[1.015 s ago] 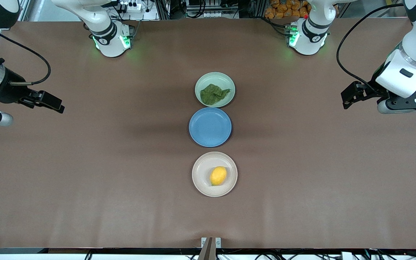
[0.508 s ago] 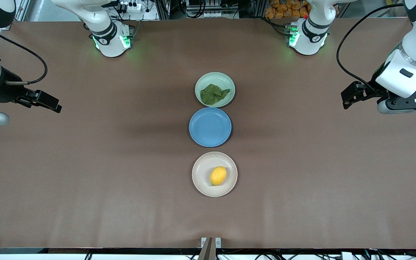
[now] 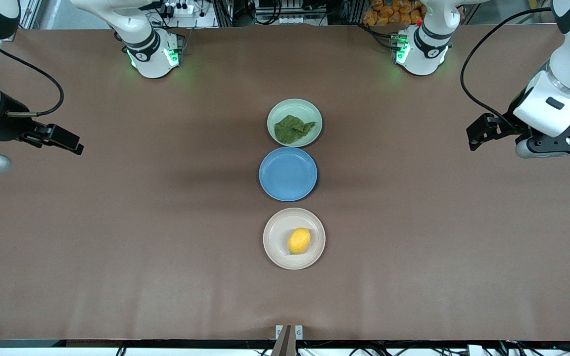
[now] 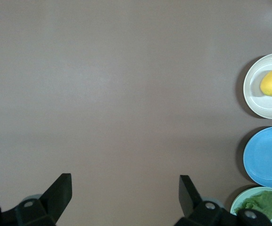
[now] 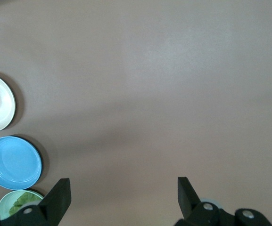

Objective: Place lemon and lettuce in plates

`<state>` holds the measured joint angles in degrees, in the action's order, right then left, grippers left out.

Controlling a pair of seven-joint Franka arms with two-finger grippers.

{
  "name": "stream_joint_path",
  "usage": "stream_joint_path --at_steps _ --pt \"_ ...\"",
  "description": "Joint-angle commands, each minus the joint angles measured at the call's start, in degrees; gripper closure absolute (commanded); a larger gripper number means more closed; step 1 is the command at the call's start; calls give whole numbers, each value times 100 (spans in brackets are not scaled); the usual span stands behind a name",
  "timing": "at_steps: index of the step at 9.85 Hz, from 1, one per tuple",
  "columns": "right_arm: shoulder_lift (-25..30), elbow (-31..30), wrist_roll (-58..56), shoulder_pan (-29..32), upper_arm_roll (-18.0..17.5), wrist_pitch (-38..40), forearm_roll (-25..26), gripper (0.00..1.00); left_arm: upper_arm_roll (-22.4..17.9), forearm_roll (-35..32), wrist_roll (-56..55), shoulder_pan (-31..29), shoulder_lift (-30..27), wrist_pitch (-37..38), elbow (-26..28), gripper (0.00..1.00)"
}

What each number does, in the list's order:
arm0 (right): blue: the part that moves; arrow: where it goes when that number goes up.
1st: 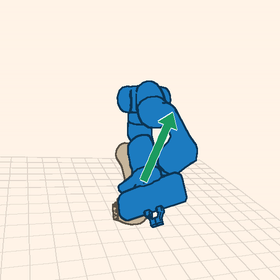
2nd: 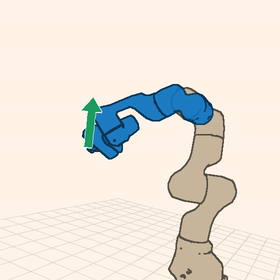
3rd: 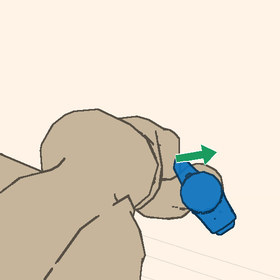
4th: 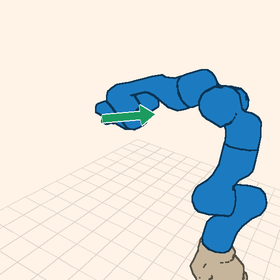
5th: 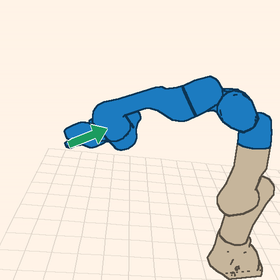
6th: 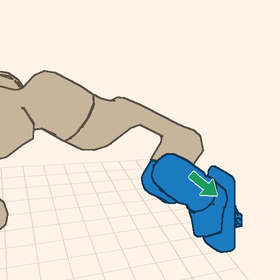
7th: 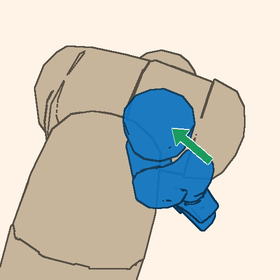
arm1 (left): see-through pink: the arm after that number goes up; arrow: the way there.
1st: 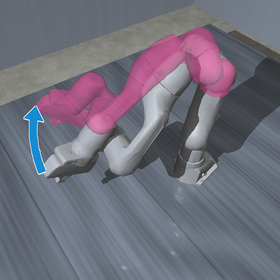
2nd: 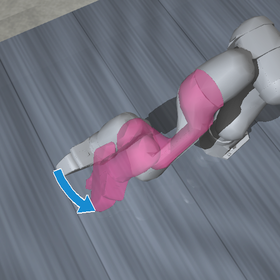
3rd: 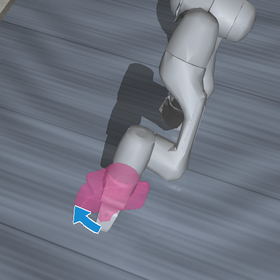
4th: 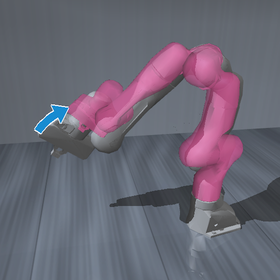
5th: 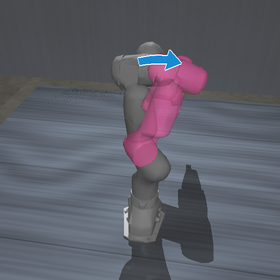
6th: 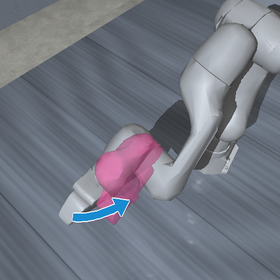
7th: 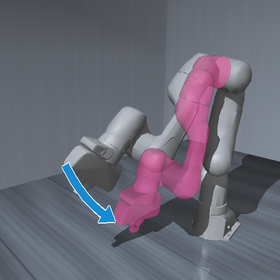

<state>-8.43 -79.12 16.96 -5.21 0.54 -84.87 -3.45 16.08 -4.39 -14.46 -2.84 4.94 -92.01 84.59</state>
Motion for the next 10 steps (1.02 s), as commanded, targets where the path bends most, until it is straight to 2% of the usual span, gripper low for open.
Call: stream_joint_path --at_steps 1,10 --pt "166 -174 -192 125 -98 -56 37 0 -395 149 49 346 -468 43 383 0" --pt "166 -174 -290 126 -106 -56 46 0 -351 254 49 311 -476 43 392 0"
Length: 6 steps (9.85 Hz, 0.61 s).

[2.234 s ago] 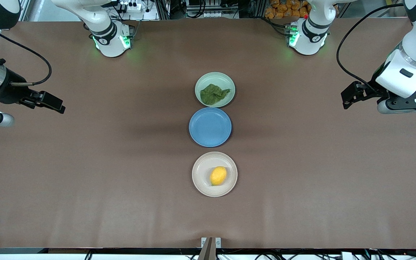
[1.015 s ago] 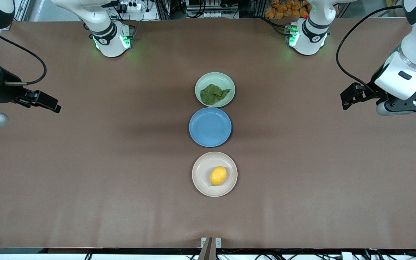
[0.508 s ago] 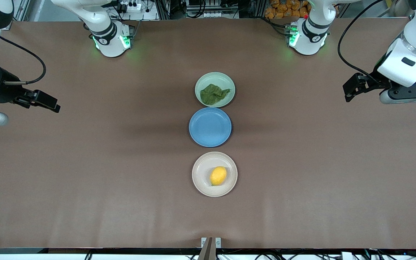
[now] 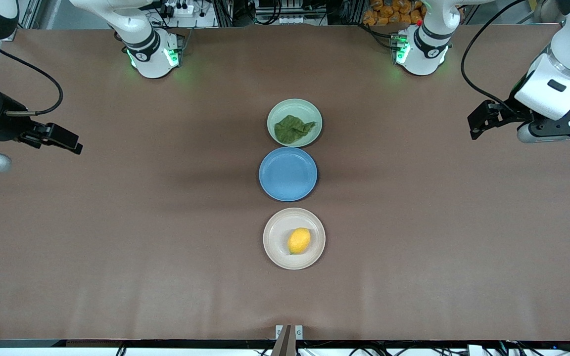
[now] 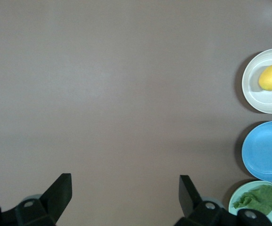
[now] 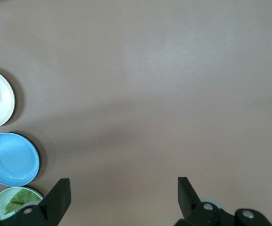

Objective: Place lemon and lettuce in plates

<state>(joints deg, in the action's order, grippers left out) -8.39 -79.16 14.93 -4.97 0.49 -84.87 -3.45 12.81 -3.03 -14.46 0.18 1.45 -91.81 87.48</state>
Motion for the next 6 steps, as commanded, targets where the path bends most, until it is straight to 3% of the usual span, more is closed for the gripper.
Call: stream_joint_path --at_steps 1,6 --pt "162 -170 -87 84 -110 -56 72 0 -24 119 57 0 -119 23 94 0" --pt "153 -161 -139 -21 -137 -64 81 0 -24 119 49 9 -66 -3 85 0"
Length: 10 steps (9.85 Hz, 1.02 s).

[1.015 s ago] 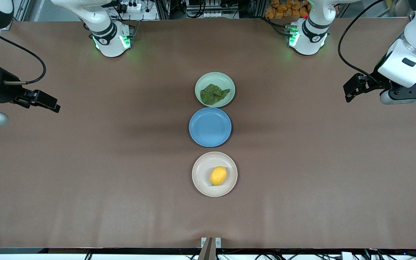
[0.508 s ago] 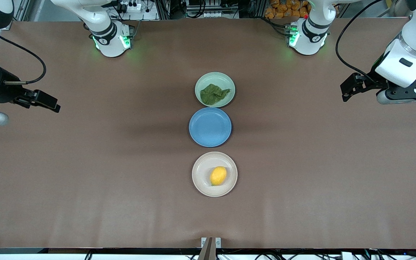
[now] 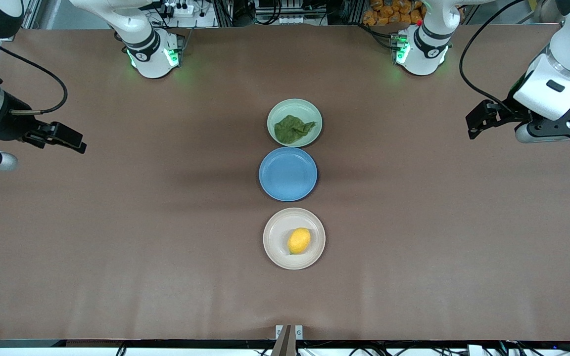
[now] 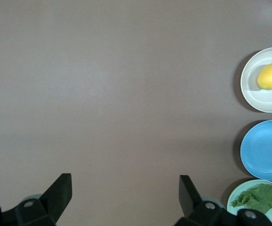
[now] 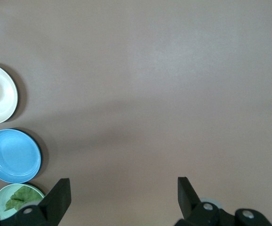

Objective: Place lemon and lettuce in plates

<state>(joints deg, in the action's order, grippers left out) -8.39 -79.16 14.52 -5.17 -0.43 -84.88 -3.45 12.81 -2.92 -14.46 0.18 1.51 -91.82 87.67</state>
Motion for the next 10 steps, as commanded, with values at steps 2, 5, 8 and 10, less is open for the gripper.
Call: stream_joint_path --at_steps 2,5,8,10 --pt "162 -170 -168 -2 -36 -55 90 0 -33 108 49 0 -80 6 66 0" --pt "162 -170 -265 7 -36 -38 160 0 -33 108 49 0 -71 -3 66 0" --pt "162 -170 -265 7 -36 -20 160 0 -33 108 49 0 -71 6 75 0" --pt "162 -170 -265 16 -36 -29 160 0 -42 99 57 0 -45 -3 57 0"
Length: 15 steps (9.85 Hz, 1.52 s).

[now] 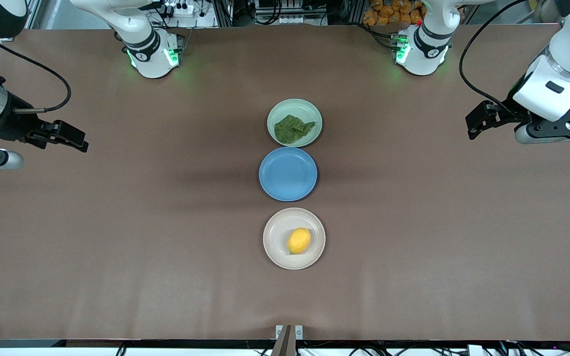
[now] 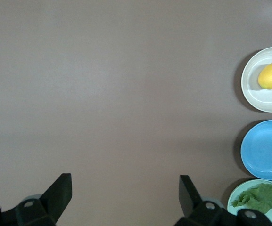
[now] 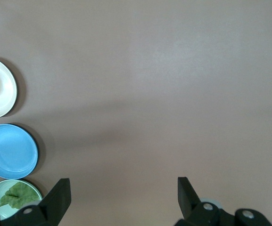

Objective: Place lemon and lettuce in plates

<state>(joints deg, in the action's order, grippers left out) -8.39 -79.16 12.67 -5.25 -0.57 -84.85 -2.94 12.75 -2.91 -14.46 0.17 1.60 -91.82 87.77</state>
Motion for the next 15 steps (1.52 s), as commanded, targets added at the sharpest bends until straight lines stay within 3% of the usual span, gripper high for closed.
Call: stream_joint_path --at_steps 1,9,15 --pt "162 -170 -81 41 -13 -23 110 0 -44 98 83 0 -63 7 55 0" --pt "127 -362 -89 50 -13 -120 163 0 -18 106 128 -52 -72 -72 55 0" --pt "407 -697 -213 121 -4 -340 154 0 -18 106 128 -70 -45 -99 73 0"
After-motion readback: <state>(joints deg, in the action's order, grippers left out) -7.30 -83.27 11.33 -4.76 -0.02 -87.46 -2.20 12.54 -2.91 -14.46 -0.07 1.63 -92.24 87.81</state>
